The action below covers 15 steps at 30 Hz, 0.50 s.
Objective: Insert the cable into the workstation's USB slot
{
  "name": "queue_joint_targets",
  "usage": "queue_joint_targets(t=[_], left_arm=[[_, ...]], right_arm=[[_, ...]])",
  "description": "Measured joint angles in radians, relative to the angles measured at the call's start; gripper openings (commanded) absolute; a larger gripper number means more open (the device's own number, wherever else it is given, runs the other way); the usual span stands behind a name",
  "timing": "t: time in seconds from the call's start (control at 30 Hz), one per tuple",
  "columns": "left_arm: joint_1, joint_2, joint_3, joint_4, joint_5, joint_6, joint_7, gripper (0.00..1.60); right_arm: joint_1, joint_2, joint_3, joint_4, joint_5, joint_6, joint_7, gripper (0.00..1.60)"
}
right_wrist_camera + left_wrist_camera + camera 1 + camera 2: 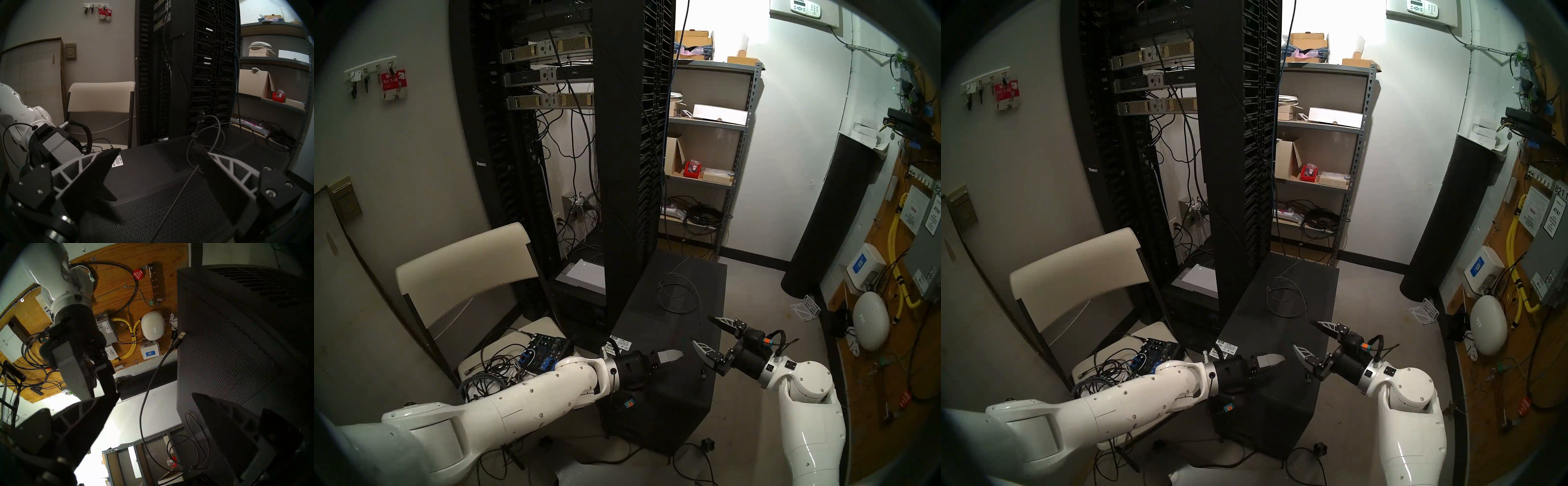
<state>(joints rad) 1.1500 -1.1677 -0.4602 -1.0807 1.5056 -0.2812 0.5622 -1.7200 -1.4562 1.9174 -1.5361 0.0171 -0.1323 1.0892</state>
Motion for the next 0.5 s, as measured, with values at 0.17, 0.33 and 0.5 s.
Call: queue_joint_targets(t=[0.17, 0.33, 0.5], left_arm=[[-0.006, -0.004, 0.000, 0.000, 0.000, 0.000, -0.009, 1.60], [-0.004, -0.012, -0.014, -0.004, -0.020, 0.002, -0.012, 1.60], [0.010, -0.001, -0.027, -0.025, -0.036, 0.005, -0.008, 1.60]], right_arm=[[0.000, -0.001, 0.001, 0.000, -0.001, 0.000, 0.001, 1.60], [0.001, -0.002, 0.003, 0.000, -0.002, 0.000, 0.002, 1.60], [0.000, -0.002, 0.001, 0.000, -0.016, 0.022, 0.001, 1.60]])
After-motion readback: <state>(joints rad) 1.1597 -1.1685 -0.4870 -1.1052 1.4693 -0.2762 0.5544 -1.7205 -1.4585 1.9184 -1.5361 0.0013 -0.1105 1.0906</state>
